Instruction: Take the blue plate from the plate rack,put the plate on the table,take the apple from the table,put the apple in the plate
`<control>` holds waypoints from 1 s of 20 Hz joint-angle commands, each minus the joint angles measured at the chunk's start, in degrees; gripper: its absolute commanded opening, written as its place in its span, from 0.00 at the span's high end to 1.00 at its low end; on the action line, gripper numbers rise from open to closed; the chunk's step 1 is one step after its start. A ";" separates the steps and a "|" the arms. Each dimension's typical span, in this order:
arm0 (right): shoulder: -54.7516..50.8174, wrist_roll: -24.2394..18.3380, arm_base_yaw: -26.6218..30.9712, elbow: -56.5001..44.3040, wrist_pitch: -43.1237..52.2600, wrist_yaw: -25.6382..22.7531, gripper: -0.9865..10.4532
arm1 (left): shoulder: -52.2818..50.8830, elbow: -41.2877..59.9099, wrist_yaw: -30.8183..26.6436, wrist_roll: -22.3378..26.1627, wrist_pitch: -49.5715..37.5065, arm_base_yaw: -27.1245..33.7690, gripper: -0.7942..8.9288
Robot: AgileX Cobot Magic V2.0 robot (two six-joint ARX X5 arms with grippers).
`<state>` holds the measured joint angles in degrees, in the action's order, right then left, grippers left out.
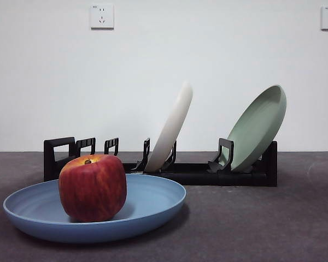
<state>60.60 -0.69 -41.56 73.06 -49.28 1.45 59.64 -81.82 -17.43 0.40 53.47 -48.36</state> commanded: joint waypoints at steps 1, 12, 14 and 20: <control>-3.65 1.90 -0.02 -7.04 5.22 0.11 0.92 | -3.91 9.44 0.85 -2.29 -6.78 0.13 0.93; -19.08 8.37 -0.02 -31.65 17.49 -3.65 0.92 | -26.84 46.21 -0.42 -12.70 -27.91 0.04 0.92; -19.10 8.35 -0.02 -31.63 17.35 -3.30 0.92 | -26.58 46.21 -0.48 -12.66 -26.29 0.09 0.92; -19.10 8.35 -0.02 -31.65 17.33 -3.34 0.92 | -25.59 46.21 -0.46 -12.66 -25.49 0.09 0.92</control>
<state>41.58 7.09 -41.56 41.60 -32.12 -1.89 34.22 -35.68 -17.80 -11.70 28.18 -48.36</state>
